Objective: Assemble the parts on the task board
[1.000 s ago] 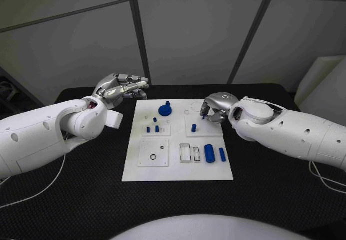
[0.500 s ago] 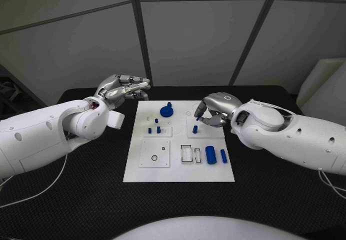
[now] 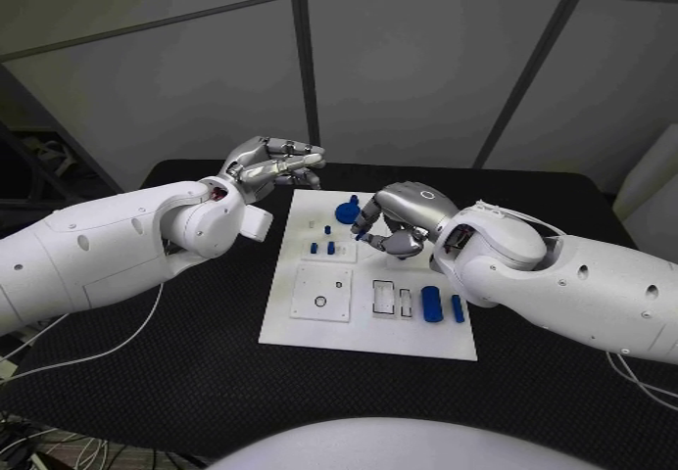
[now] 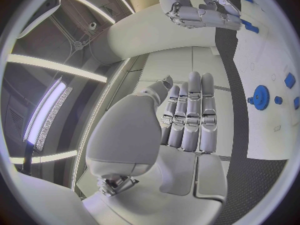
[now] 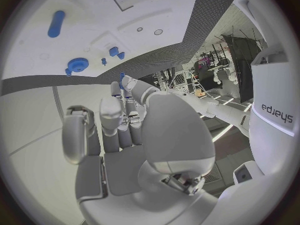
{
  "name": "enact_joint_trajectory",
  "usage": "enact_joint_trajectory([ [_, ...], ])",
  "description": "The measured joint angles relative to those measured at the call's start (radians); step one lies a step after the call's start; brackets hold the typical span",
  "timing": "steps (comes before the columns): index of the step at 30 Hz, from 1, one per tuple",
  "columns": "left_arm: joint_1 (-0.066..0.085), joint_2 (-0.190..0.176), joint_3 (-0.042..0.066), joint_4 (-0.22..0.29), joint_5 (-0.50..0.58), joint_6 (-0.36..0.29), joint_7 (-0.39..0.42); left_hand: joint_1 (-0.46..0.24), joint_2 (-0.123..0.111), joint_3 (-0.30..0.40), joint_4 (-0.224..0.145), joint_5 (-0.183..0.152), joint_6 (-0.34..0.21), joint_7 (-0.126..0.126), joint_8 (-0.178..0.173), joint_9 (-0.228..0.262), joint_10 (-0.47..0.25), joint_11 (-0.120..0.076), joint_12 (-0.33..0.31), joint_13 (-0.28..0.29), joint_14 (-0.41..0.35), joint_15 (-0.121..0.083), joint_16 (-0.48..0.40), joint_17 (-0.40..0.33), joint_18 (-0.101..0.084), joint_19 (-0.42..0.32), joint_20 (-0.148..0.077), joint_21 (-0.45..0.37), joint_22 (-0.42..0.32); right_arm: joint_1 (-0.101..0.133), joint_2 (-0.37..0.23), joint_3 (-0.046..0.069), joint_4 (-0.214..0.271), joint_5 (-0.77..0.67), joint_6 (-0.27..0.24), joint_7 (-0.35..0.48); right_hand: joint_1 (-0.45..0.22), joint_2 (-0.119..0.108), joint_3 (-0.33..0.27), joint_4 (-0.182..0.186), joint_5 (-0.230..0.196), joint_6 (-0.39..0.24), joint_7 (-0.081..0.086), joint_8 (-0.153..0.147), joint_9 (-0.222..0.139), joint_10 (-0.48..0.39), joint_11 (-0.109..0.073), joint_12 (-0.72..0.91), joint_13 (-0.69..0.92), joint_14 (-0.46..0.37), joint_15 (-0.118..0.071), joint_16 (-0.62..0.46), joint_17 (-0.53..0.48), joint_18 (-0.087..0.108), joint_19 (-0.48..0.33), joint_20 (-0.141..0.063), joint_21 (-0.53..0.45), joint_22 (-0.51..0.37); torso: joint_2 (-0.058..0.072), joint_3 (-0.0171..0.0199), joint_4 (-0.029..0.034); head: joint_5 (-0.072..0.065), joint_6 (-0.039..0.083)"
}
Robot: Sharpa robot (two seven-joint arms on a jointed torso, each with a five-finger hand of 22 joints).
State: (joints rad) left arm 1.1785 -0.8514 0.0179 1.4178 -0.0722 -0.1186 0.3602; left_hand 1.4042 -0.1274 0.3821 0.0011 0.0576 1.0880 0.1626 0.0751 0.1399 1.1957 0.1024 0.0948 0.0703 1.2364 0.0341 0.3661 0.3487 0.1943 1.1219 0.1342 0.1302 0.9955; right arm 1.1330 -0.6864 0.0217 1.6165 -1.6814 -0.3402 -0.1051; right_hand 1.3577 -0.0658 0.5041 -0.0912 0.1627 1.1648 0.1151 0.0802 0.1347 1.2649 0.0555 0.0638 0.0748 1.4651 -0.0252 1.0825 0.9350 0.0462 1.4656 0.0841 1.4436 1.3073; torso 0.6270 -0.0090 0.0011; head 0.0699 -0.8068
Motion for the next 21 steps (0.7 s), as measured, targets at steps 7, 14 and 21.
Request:
enact_joint_trajectory([
  [7, 0.001, 0.01, 0.0, -0.002, 0.0, 0.001, 0.0, 0.0, 0.0, -0.003, 0.003, 0.0, 0.0, 0.0, 0.0, 0.0, 0.0, 0.0, 0.0, 0.0, 0.0, 0.0, 0.0, 0.0, 0.0, 0.0, 0.0, 0.0, -0.002, -0.006, 0.065, -0.035, -0.051, -0.002, 0.017, 0.008, -0.003, -0.003, 0.003, -0.003, 0.002, -0.001, -0.001, 0.0, 0.0, 0.0, 0.0, 0.0, -0.002, 0.0, 0.0, 0.0, -0.001, 0.0, 0.0, 0.0, 0.0, 0.0, 0.001, 0.0005, -0.0001, 0.037, -0.013],
  [14, 0.001, 0.018, 0.0, -0.006, 0.0, 0.001, 0.0, 0.0, 0.0, -0.004, 0.002, 0.0, 0.0, 0.0, 0.0, 0.0, 0.0, 0.0, 0.0, 0.0, 0.0, 0.0, -0.003, 0.0, 0.0, 0.0, 0.0, -0.002, -0.004, -0.017, 0.111, -0.064, -0.098, -0.008, 0.045, 0.011, -0.003, -0.003, 0.003, -0.003, 0.002, -0.001, -0.001, 0.0, -0.001, -0.004, 0.004, 0.0, -0.002, 0.0, 0.0, 0.0, -0.004, 0.0, 0.0, 0.0, 0.0, 0.0, 0.001, 0.0017, -0.0016, 0.06, -0.022],
  [21, 0.001, 0.024, 0.0, -0.009, 0.0, 0.001, 0.0, -0.004, 0.004, -0.006, 0.0, 0.0, 0.0, 0.0, 0.0, 0.0, 0.0, 0.0, 0.0, 0.0, 0.0, 0.0, -0.004, 0.0, 0.0, 0.0, 0.0, -0.004, -0.004, -0.04, 0.138, -0.071, -0.129, -0.018, 0.069, 0.013, -0.003, -0.003, 0.006, 0.0, 0.002, -0.002, -0.001, -0.007, 0.001, -0.01, 0.005, 0.0, -0.003, 0.0, 0.0, 0.0, -0.006, 0.0, 0.0, 0.0, 0.0, 0.001, 0.001, 0.0026, -0.0022, 0.071, -0.029],
])
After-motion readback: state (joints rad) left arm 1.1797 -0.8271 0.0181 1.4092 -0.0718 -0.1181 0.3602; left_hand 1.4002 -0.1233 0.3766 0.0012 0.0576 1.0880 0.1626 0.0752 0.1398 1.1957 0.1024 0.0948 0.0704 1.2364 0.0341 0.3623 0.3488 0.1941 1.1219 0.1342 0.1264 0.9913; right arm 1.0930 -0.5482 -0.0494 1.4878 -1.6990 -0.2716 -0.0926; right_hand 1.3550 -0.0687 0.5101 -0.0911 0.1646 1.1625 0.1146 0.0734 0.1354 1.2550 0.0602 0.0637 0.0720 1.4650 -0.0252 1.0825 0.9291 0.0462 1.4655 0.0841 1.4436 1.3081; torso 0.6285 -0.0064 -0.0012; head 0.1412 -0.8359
